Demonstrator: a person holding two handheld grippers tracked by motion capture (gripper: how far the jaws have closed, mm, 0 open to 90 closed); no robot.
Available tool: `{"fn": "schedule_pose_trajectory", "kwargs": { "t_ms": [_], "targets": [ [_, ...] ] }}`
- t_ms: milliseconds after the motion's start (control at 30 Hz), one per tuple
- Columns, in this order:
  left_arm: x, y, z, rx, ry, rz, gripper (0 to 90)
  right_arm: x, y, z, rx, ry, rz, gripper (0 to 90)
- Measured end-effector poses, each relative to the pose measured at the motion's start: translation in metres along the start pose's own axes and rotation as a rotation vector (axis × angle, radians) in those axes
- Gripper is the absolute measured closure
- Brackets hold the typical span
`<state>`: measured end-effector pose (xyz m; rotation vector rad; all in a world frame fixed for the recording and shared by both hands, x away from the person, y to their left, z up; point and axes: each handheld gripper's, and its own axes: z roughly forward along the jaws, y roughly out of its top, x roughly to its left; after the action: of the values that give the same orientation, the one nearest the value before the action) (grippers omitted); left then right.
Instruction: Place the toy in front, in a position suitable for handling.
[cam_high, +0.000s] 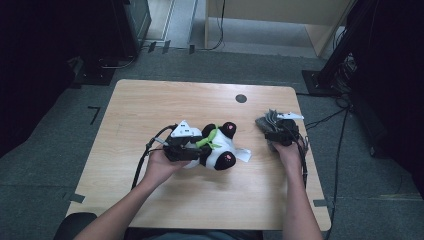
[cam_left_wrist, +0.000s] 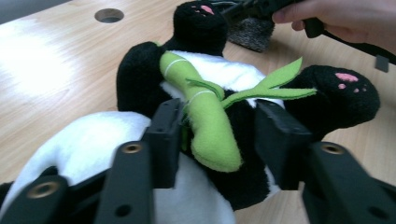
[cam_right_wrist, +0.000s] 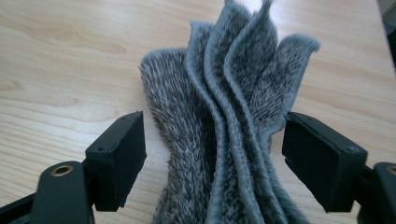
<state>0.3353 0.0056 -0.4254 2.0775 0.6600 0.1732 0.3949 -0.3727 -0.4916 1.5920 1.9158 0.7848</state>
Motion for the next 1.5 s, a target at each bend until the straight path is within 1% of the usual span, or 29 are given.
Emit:
{"fn": "schedule_pose_trajectory", "kwargs": {
  "t_ms": [33,67,100,200,233,300,467,567,633,733,833,900,967,1000,1100,1133,1233,1333,1433,1500],
  "targets": [
    [0.001,0.0,-0.001,0.001,-0.01,-0.007,46.0,0.0,-0.001,0.002,0.008,0.002,-0.003,23.4],
    [0.002,0.0,-0.001,-0.001,-0.02,-0.016,41.7,-0.001,-0.002,0.004,0.019,0.004,0.0,24.2],
    [0.002,0.001,-0.003,-0.007,-0.023,-0.02,41.7,-0.001,-0.003,0.006,0.027,0.003,-0.002,25.2],
    [0.003,0.002,-0.006,-0.024,-0.023,-0.023,34.5,-0.002,-0.005,0.011,0.046,-0.013,-0.019,30.4],
    [0.004,0.002,-0.007,-0.025,-0.027,-0.027,33.3,-0.002,-0.006,0.013,0.048,-0.022,-0.025,32.4],
    [0.006,0.001,-0.01,-0.022,-0.031,-0.04,31.2,-0.004,-0.007,0.016,0.054,-0.021,-0.028,35.9],
    [0.014,0.001,-0.019,-0.04,-0.033,-0.074,30.0,-0.008,-0.008,0.017,0.057,0.009,-0.012,43.0],
    [0.018,0.001,-0.023,-0.042,-0.026,-0.077,28.9,-0.011,-0.008,0.017,0.062,0.023,0.0,47.9],
    [0.021,-0.001,-0.026,-0.045,-0.021,-0.078,28.1,-0.014,-0.008,0.016,0.066,0.029,0.012,52.9],
    [0.025,-0.003,-0.03,-0.051,-0.01,-0.08,27.3,-0.015,-0.008,0.015,0.069,0.029,0.011,58.5],
    [0.029,-0.004,-0.034,-0.061,-0.011,-0.089,27.0,-0.014,-0.006,0.013,0.074,0.022,-0.004,63.9],
    [0.031,-0.006,-0.036,-0.063,0.001,-0.085,26.9,-0.014,-0.005,0.012,0.077,0.023,-0.005,66.5],
    [0.034,-0.008,-0.038,-0.063,0.013,-0.083,26.7,-0.014,-0.004,0.01,0.084,0.03,0.002,67.2],
    [0.035,-0.009,-0.039,-0.067,0.014,-0.087,26.5,-0.015,-0.003,0.009,0.089,0.041,0.009,67.5],
    [0.038,-0.013,-0.041,-0.071,0.02,-0.09,26.5,-0.015,-0.002,0.008,0.092,0.049,0.014,67.7],
    [0.039,-0.013,-0.042,-0.063,0.02,-0.092,26.6,-0.015,-0.001,0.007,0.09,0.051,0.016,67.7],
    [0.042,-0.016,-0.043,-0.046,0.041,-0.089,26.6,-0.015,0.001,0.003,0.084,0.064,0.024,67.6],
    [0.045,-0.019,-0.044,-0.038,0.046,-0.095,26.4,-0.013,0.003,-0.002,0.068,0.067,0.01,67.5],
    [0.047,-0.023,-0.045,-0.032,0.046,-0.104,25.4,-0.011,0.006,-0.007,0.062,0.088,0.017,67.5],
    [0.047,-0.026,-0.046,-0.019,0.043,-0.112,23.8,-0.01,0.008,-0.01,0.06,0.112,0.034,67.6]
  ]
}}
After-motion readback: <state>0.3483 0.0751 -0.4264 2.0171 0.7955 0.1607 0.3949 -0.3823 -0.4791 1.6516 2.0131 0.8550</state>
